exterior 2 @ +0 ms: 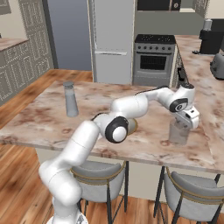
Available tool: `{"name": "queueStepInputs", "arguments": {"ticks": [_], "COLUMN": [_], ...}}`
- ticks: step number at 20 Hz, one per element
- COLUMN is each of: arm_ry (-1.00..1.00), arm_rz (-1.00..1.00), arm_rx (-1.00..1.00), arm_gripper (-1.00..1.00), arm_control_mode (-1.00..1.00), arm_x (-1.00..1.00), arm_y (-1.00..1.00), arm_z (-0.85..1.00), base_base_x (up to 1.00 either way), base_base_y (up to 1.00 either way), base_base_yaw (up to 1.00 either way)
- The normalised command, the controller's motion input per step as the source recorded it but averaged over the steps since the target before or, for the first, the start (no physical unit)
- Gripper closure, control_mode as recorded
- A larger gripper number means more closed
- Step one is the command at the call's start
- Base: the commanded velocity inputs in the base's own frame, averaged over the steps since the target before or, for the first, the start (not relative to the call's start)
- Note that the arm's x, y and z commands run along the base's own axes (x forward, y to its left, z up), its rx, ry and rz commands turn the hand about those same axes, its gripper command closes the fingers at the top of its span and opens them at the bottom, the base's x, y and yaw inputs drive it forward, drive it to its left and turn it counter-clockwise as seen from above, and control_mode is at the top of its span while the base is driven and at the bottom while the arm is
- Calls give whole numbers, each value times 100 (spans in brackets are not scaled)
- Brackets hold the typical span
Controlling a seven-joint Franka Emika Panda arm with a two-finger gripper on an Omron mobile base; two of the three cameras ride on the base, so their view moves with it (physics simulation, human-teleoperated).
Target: There are two ice cubes in the ice bowl. Place both ice cubes in the glass cup.
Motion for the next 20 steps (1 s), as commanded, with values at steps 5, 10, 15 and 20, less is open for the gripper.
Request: {"name": "queueStepInputs", "arguments": {"ticks": [5,10,15,20], "arm_ry": [-16,-21,-5,0], "arm_rz": [0,1,7,4], "arm_rx": [0,1,3,0], "arm_gripper": [-100,-100,-100,-100], "arm_control_mode": [-100,-100,-100,-100], "arm_x": [-5,-24,-15,8], "arm_y": [0,3,87,100], "arm_z": [46,59,11,0], "base_base_x": [0,0,0,0], "base_base_y": [0,0,0,0], "base_base_yaw": [0,0,0,0]}}
